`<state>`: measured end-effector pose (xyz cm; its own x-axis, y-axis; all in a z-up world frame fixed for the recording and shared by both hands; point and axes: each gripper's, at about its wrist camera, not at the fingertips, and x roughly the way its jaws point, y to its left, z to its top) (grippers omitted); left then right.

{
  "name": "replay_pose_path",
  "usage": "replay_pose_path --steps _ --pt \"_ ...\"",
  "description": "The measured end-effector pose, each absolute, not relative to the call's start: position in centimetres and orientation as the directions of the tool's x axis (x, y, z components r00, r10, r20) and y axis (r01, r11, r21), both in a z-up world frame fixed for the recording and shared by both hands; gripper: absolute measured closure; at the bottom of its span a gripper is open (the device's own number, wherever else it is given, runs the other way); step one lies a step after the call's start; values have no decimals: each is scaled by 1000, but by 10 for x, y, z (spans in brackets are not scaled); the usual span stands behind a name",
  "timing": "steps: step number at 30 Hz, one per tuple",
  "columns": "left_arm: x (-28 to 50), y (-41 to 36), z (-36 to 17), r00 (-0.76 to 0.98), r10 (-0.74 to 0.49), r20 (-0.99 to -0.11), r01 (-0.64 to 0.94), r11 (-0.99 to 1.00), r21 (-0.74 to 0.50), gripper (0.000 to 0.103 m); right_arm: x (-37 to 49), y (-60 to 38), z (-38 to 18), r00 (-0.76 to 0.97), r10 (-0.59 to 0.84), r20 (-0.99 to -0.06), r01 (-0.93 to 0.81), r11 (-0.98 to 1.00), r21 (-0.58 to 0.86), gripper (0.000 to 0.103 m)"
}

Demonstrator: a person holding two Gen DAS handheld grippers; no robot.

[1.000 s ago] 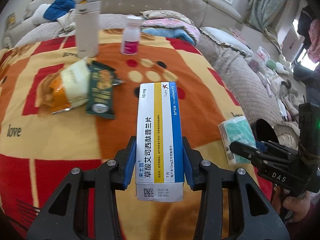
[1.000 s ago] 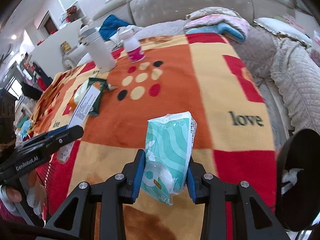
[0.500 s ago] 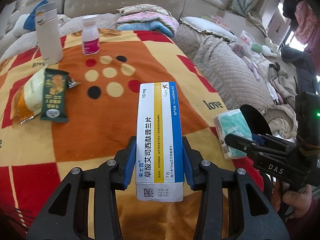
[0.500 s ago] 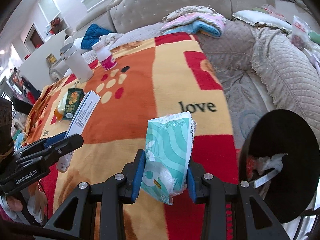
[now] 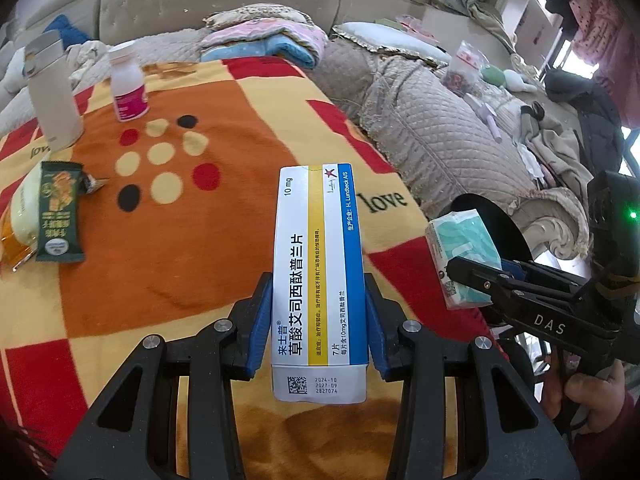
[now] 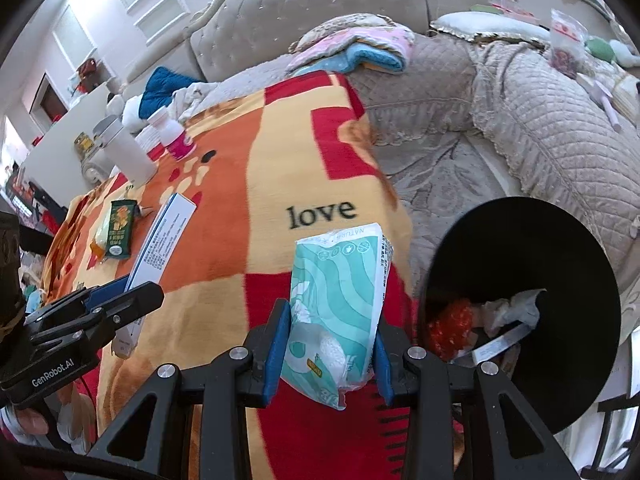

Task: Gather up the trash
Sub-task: 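Lift and carry the medicine box and teal tissue pack over the black bin, then open both tools over the black bin to drop the box and tissue pack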

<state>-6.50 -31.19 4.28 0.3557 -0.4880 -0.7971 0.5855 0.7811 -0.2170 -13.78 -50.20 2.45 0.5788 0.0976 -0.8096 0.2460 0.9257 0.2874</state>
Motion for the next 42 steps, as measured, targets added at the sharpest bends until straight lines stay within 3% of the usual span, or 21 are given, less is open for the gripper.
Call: replay_pose_path --steps 20,42 --pt "-83 -390 34 246 -534 -809 678 691 -250 63 -176 -575 13 564 10 -825 399 872 284 67" --pt "-97 -469 29 41 -646 -762 716 551 -429 62 -210 -632 -2 529 -68 -846 544 792 277 67"
